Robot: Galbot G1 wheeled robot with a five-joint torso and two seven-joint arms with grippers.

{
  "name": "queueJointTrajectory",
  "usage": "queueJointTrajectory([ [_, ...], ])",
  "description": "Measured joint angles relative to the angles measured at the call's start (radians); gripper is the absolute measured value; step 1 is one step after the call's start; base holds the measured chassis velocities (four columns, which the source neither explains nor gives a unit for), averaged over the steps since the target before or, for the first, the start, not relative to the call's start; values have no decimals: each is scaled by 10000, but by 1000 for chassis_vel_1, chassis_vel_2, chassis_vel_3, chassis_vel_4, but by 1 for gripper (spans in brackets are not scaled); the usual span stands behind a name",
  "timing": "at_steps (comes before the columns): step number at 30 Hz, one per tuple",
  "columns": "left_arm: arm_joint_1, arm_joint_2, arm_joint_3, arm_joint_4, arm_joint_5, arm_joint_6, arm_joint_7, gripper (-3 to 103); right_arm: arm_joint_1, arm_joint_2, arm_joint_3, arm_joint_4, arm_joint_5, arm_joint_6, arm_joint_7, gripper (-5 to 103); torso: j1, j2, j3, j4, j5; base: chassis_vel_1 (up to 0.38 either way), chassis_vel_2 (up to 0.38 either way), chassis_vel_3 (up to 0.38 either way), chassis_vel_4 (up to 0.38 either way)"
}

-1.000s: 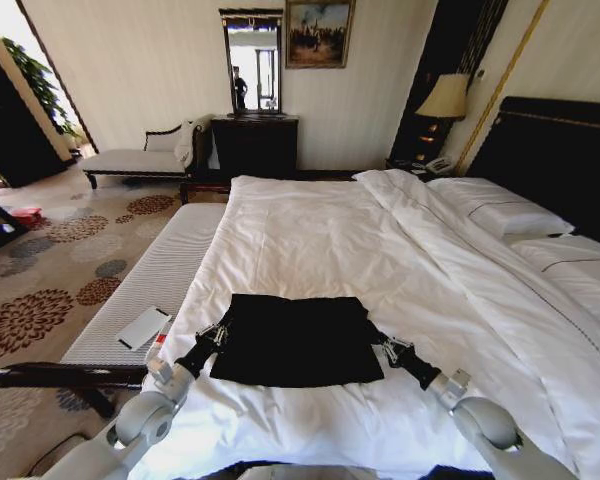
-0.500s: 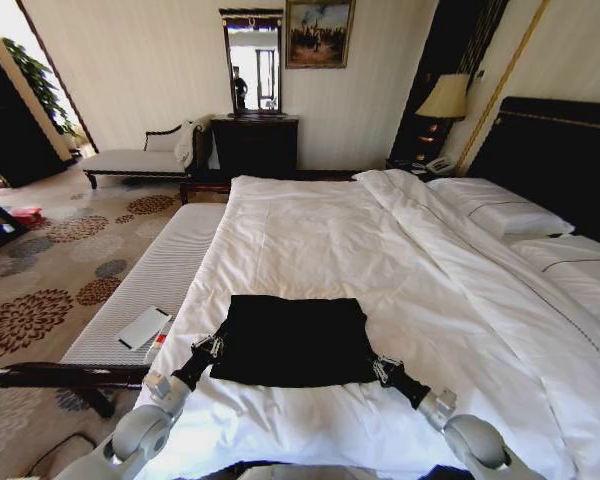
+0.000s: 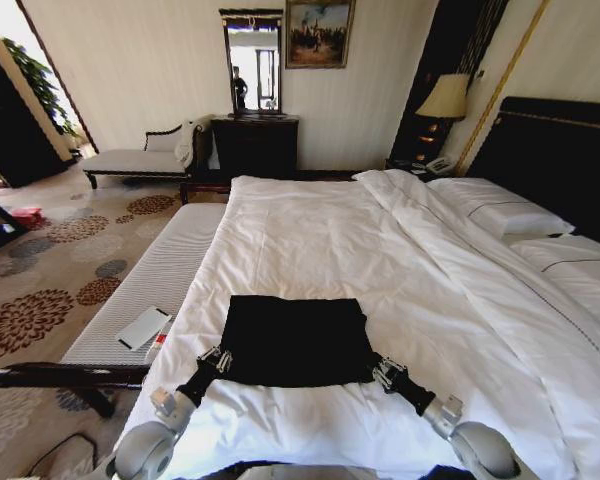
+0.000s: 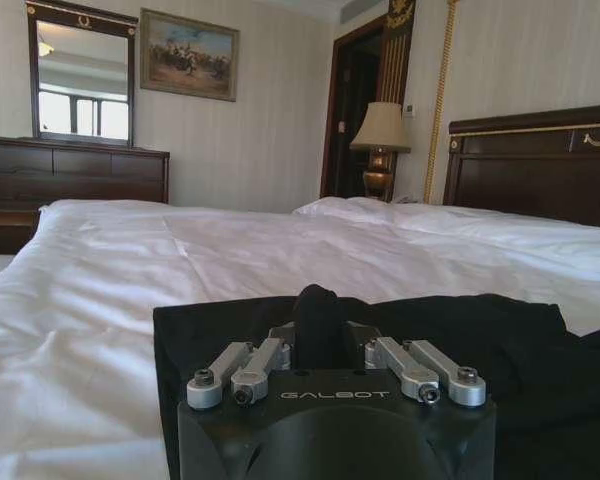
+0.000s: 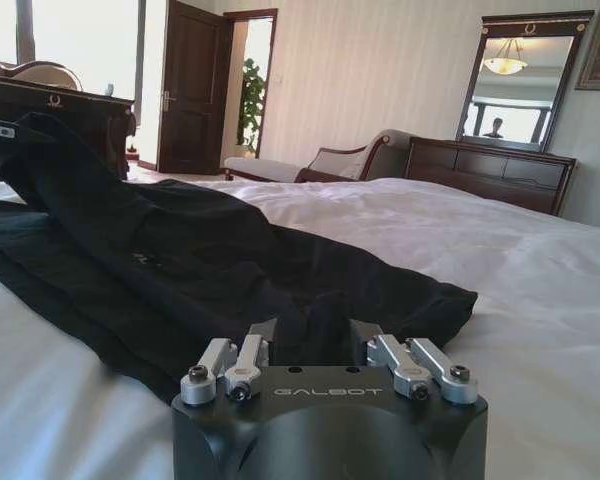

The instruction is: Fold the clothes on the bed.

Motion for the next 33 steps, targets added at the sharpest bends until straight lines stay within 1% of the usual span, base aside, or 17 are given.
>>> queueJointTrajectory([
  [1, 96, -21, -72, -56, 22, -9, 0, 34, -91, 15, 67, 81, 0, 0, -17, 46, 0, 0, 0, 0, 0, 0, 0, 0, 0],
  [3, 196, -45, -157, -111, 45, -13, 0, 41, -178, 34, 149, 157, 8, 0, -28, 46, 0, 0, 0, -1, 0, 0, 0, 0, 0],
  [5, 368, -90, -335, -199, 145, -54, 0, 51, -343, 58, 315, 288, 95, -6, -45, 57, 0, 1, 0, -1, 0, 0, 0, 0, 0],
  [6, 433, -114, -401, -232, 185, -78, -2, 51, -393, 68, 376, 329, 135, -6, -53, 63, 0, 0, 0, -1, 0, 0, 0, 0, 0],
  [8, 555, -154, -513, -302, 217, -102, -3, 57, -483, 86, 517, 420, 246, -7, -58, 63, -1, 0, 0, -2, 0, 0, 0, 0, 0],
  [10, 696, -206, -658, -404, 218, -116, -8, 62, -593, 99, 675, 546, 414, -17, -58, 74, 0, 0, 0, 0, 0, 0, 0, 0, 0],
  [11, 739, -229, -715, -442, 211, -118, -11, 74, -627, 102, 726, 594, 485, -27, -58, 79, 0, 0, 0, 0, 0, 0, 0, 0, 0],
  [12, 813, -311, -866, -522, 165, -118, -26, 79, -676, 102, 851, 718, 743, -80, -49, 84, -1, 0, 0, -1, 1, 0, 0, 0, 0],
  [14, 802, -405, -980, -555, 88, -118, -89, 79, -674, 74, 965, 829, 1032, -197, -8, 90, -1, 0, 0, -1, 1, 0, 0, 0, 0],
  [15, 609, -555, -1110, -560, -149, -20, -281, 90, -596, -65, 1086, 1001, 1572, -555, 101, 95, -1, 1, 0, 1, 1, 0, 0, 0, 0],
  [17, 457, -613, -1161, -557, -285, 47, -391, 90, -582, -168, 1119, 1119, 1942, -859, 203, 95, -1, 1, 0, 1, 1, 0, 0, 0, 0],
  [19, 86, -672, -1233, -514, -560, 253, -644, 98, -447, -457, 1136, 1371, 3124, -1583, 620, 100, 0, 0, 1, -4, -1, 0, 0, 0, 0],
  [20, -235, -684, -1246, -475, -815, 429, -865, 100, -174, -681, 1096, 1453, 3926, -1982, 904, 100, 0, 0, 1, -3, 0, 0, 0, 0, 0],
  [23, -902, -677, -1170, -357, -1267, 804, -1240, 100, 467, -1220, 876, 1462, 5203, -2586, 1377, 100, -1, 0, 1, 1, 2, 0, 0, 0, 0],
  [25, -1086, -664, -1124, -308, -1364, 892, -1322, 100, 656, -1391, 798, 1449, 5497, -2752, 1490, 100, -1, 0, 1, 0, 2, 0, 0, 0, 0],
  [28, -2290, -550, -655, 172, -1943, 1312, -1793, 100, 1959, -2405, 62, 1085, 7033, -3605, 1926, 100, 0, -1, 3, 2, 0, 0, 0, 0, 0],
  [33, -3391, -399, -155, 617, -2361, 1600, -2087, 100, 3162, -3089, -738, 437, 8055, -4189, 2008, 100, 1, 0, 3, 1, -1, 0, 0, 0, 0],
])
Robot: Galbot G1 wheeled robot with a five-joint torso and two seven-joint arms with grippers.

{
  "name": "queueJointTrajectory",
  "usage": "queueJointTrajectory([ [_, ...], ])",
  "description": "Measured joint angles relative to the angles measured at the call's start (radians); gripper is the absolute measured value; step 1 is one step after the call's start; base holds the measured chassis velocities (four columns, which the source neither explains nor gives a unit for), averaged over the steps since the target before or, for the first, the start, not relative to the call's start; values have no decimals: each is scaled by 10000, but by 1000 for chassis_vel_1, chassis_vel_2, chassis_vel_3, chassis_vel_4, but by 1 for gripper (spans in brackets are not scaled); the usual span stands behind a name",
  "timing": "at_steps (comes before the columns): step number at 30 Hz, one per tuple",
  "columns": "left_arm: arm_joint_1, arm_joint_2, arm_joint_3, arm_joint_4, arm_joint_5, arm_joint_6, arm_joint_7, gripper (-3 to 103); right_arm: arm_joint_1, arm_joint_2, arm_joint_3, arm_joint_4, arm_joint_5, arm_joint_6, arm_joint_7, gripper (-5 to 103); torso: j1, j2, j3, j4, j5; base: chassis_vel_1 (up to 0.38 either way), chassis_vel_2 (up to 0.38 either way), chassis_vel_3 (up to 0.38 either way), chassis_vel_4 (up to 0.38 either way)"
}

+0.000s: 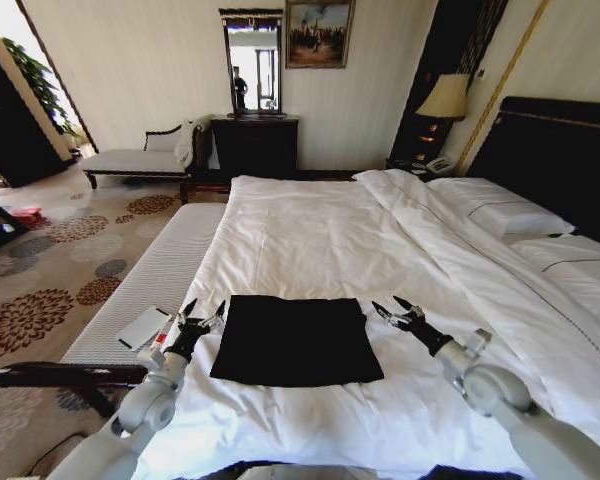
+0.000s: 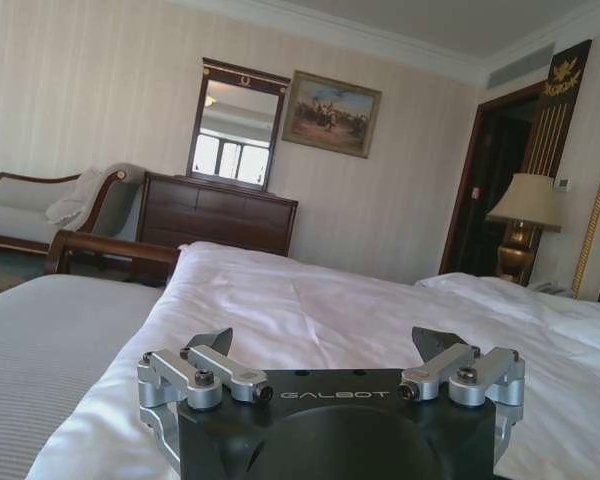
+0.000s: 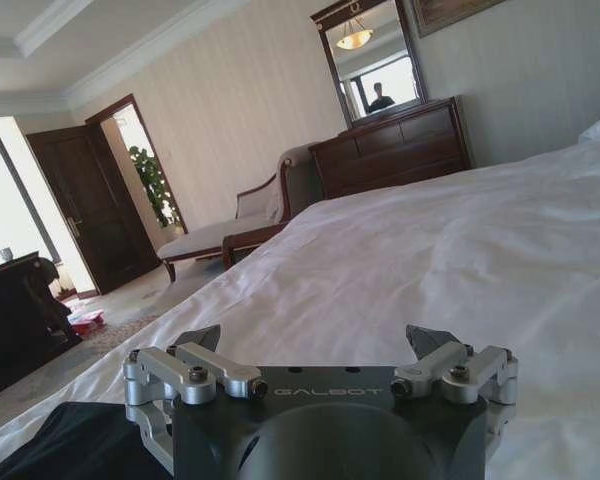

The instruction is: Fold the clothes on the bed.

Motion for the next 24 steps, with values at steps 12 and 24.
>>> queueJointTrajectory([
  [12, -1654, 223, 845, 1169, -601, 615, 12, 100, 3022, -582, -2521, -2642, 397, -484, -1970, 100, 0, -1, -1, -5, 1, 0, 0, 0, 0],
  [24, -1150, 46, 811, 1015, -328, 660, 165, 100, 6148, -339, -5616, -4173, 910, -2368, -2557, 100, -2, 0, -3, 1, -5, 0, 0, 0, 0],
])
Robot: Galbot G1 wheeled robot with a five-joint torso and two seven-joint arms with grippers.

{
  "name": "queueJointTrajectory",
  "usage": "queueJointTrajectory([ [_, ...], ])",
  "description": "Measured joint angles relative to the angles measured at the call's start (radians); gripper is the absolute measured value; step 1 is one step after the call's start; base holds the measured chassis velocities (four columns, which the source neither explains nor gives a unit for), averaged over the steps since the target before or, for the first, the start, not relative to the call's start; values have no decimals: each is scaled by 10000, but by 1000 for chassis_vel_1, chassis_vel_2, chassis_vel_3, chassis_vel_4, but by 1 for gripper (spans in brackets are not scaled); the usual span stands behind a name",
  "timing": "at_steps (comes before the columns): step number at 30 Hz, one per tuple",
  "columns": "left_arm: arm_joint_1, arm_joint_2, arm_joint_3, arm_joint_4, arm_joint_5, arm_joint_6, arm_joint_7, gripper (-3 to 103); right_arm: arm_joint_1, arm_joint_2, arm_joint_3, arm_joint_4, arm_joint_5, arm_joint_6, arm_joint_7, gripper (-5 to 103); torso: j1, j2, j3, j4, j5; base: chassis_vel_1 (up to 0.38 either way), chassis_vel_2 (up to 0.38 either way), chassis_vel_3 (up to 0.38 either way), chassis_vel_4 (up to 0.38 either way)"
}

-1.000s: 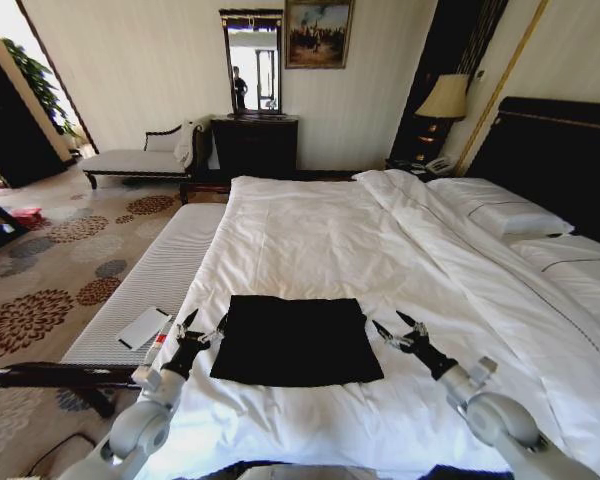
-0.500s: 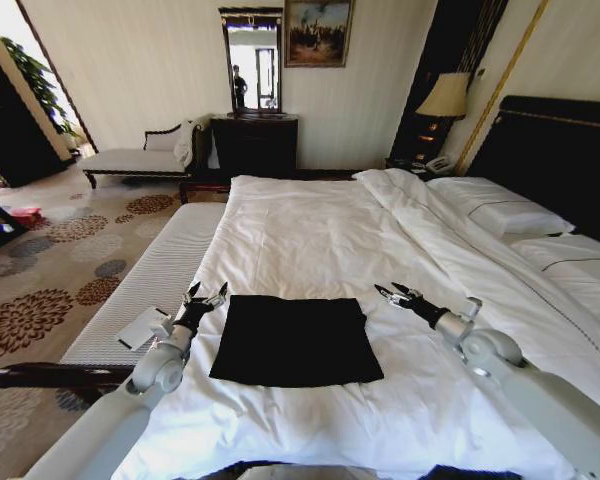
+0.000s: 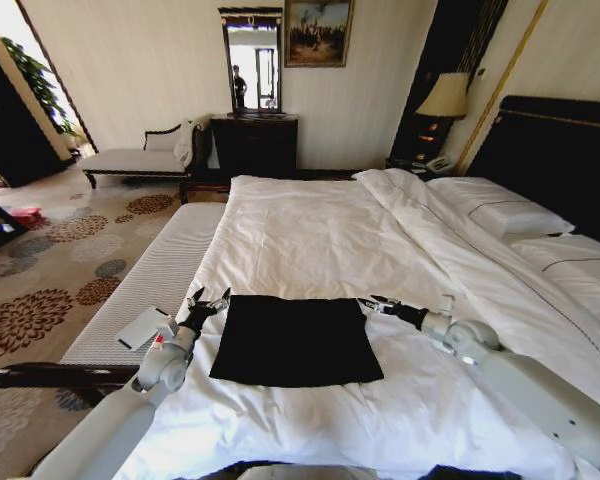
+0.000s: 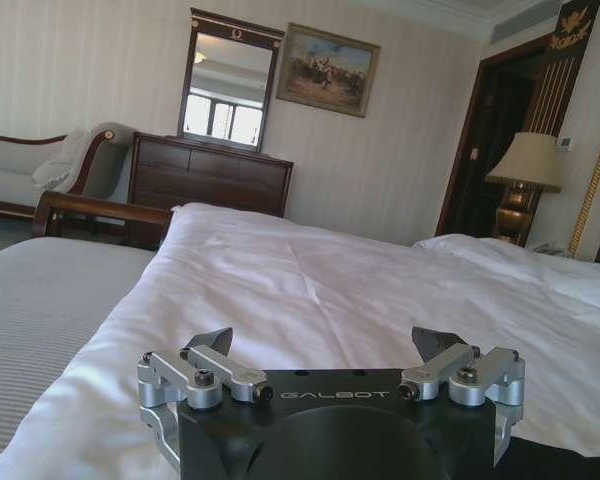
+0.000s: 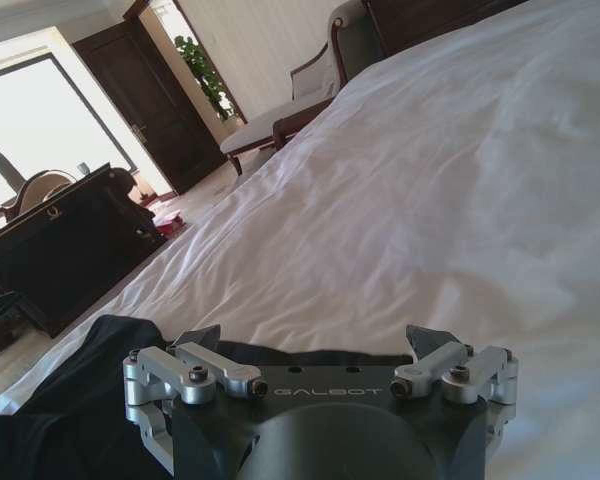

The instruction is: Fold the clothes on the bed.

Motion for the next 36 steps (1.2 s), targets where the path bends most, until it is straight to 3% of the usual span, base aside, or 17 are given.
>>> queueJointTrajectory([
  [6, 160, -27, -75, -200, 63, -4, 17, 100, 1725, 241, -1824, -878, 257, -297, 314, 100, 0, -1, 1, 0, 2, 0, 0, 0, 0],
  [10, 240, -110, -99, -220, 131, -26, 34, 100, 1939, 334, -2207, -1123, 213, -390, 403, 100, 0, 0, 1, -4, 8, 0, 0, 0, 0],
  [23, 280, -355, -103, 48, 248, -123, 296, 100, 2002, 163, -2592, -1620, -143, -409, 418, 100, 0, 1, 1, -4, 6, 0, 0, 0, 0],
  [36, 393, -440, -219, 186, 228, -219, 467, 100, 2538, 549, -3410, -1861, -186, -413, 556, 100, 0, 1, 0, -2, 5, 0, 0, 0, 0],
])
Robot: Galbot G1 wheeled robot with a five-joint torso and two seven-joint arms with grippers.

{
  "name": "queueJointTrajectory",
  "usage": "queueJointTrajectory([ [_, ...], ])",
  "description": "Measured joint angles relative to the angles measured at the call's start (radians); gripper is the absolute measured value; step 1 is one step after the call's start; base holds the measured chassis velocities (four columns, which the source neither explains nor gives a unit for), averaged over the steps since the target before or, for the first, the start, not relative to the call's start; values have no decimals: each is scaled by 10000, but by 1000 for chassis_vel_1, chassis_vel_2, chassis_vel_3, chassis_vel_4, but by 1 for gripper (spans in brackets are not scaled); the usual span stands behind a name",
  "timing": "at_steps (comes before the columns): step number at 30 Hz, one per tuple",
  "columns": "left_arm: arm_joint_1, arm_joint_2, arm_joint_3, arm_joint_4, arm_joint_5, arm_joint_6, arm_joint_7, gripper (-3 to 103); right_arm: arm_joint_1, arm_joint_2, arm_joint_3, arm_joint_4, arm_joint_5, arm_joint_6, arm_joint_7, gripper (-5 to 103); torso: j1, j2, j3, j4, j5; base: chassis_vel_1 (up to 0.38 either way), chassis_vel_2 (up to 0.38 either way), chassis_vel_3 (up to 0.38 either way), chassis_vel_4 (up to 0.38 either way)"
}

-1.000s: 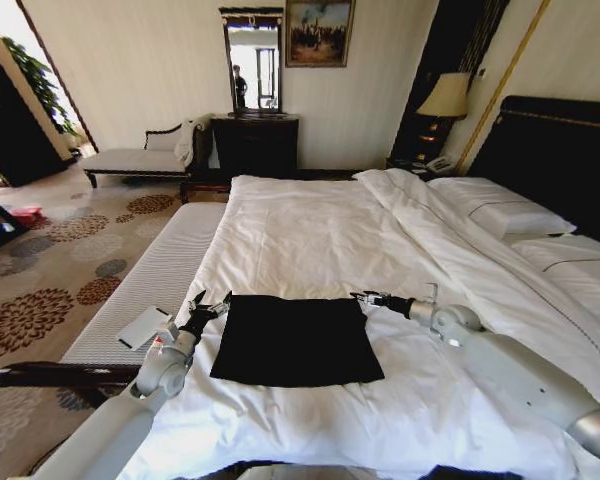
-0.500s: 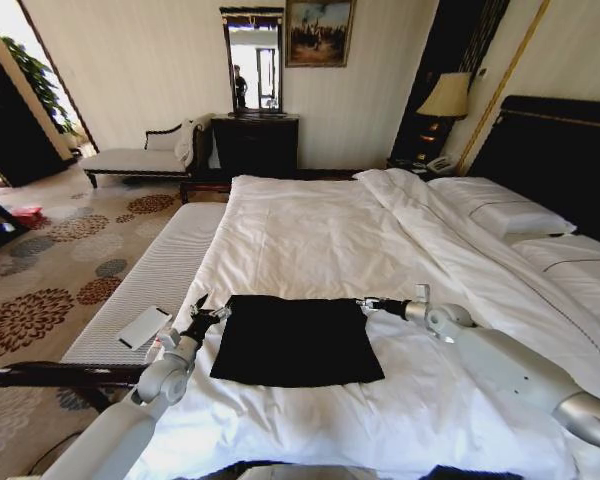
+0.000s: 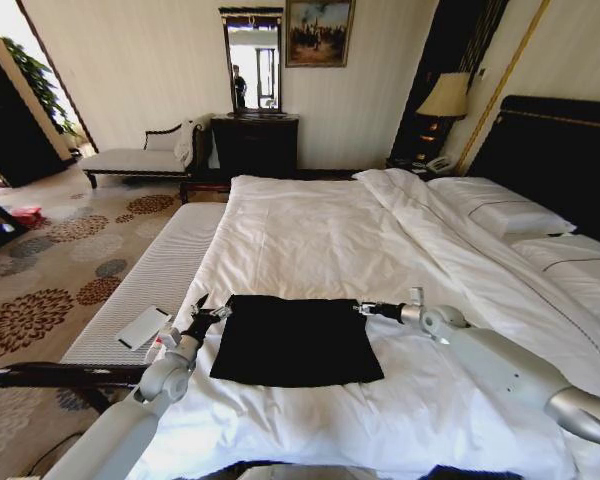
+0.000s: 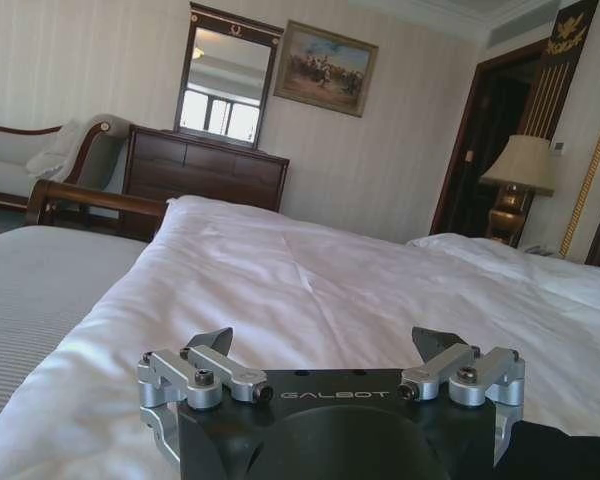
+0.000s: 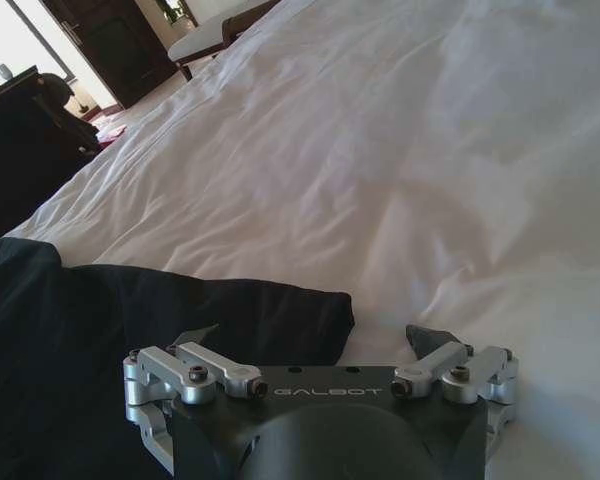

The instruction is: Fold the clothes on the bed.

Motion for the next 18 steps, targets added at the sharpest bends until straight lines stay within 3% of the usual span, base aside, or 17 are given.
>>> queueJointTrajectory([
  [4, 40, -20, -32, 1, 0, -17, 19, 100, 19, 39, -35, -16, 14, -16, 66, 103, 0, 0, 0, 0, 0, 0, 0, 0, 0],
  [6, 41, -41, -32, 1, 0, -23, 23, 100, 24, 49, -41, -57, 14, -18, 135, 95, 0, 0, 0, -3, 0, 0, 0, 0, 0],
  [8, 35, -50, -28, 4, 0, -24, 23, 100, 25, 51, -41, -75, 14, -18, 142, 95, 0, 0, 0, -3, 0, 0, 0, 0, 0],
  [11, 6, -89, 3, 27, 4, -25, 23, 100, 36, 53, -51, -97, 1, -18, 139, 79, 0, 0, 0, -2, 0, 0, 0, 0, 0],
  [14, 9, -98, 8, 29, 9, -26, 23, 100, 37, 62, -55, -98, -9, -18, 136, 73, 0, 0, 0, -3, 0, 0, 0, 0, 0],
  [18, 47, -99, -16, 70, 29, -35, 32, 100, 37, 87, -74, -52, -49, -16, 138, 51, 0, 0, 0, 0, 0, 0, 0, 0, 0],
])
